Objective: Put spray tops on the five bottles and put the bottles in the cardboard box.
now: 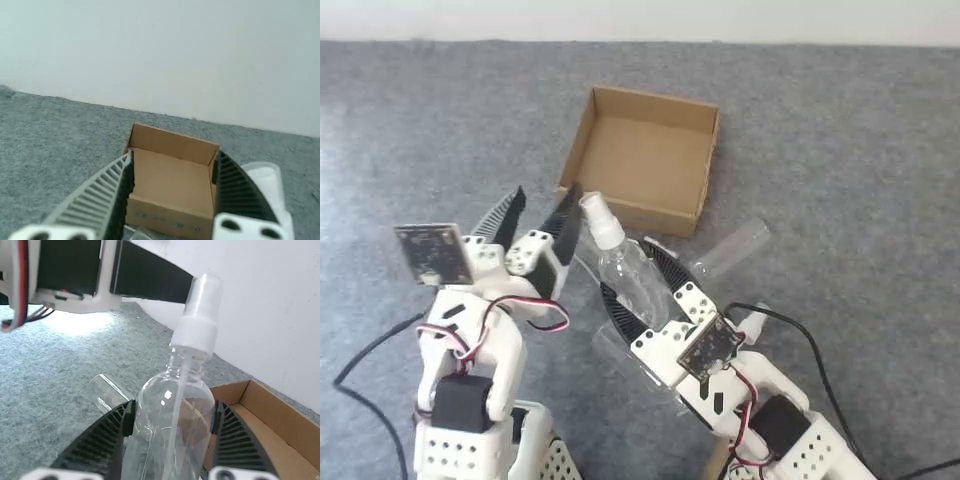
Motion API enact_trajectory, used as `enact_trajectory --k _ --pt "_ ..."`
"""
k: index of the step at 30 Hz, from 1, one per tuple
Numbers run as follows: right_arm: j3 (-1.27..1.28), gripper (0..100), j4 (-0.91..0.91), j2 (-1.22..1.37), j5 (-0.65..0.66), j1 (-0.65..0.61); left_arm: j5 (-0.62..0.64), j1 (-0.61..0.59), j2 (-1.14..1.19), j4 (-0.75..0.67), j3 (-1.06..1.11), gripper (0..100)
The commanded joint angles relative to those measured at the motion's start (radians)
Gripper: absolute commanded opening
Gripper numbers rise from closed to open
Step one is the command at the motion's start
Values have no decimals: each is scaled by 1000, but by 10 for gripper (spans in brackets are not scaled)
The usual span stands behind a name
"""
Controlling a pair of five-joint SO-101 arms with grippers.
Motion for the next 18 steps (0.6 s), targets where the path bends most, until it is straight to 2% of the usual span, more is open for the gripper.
enact_trajectory --k 1,18 --pt "21 144 5 -22 14 -7 -40 43 -11 -25 8 239" --pt "21 144 7 -21 14 -1 -40 44 -11 -14 4 239"
